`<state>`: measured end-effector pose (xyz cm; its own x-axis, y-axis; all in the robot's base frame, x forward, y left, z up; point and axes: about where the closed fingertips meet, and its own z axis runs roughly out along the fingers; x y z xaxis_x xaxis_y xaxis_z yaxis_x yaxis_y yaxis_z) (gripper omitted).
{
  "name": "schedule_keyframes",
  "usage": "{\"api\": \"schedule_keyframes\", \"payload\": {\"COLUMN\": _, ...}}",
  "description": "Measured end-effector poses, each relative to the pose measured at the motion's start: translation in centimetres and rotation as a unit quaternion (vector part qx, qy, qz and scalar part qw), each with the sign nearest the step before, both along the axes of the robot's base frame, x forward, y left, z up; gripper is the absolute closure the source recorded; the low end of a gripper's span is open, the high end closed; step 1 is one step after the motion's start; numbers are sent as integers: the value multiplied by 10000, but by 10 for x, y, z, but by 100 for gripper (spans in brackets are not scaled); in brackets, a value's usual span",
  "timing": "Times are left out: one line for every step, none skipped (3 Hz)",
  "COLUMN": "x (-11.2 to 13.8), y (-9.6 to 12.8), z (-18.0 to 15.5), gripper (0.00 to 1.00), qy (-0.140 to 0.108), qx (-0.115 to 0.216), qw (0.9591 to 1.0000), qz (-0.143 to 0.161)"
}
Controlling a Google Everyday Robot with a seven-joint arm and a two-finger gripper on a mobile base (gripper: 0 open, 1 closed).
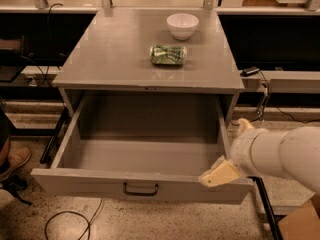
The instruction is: Open top drawer
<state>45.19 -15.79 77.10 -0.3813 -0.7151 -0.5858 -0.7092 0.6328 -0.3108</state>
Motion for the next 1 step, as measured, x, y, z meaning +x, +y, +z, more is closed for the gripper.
{"api": "schedule_keyframes", "payload": {"x": 19, "y": -11, "z": 36, "gripper": 0, "qy": -378, "qx": -101, "qw": 9992, "qz": 31}}
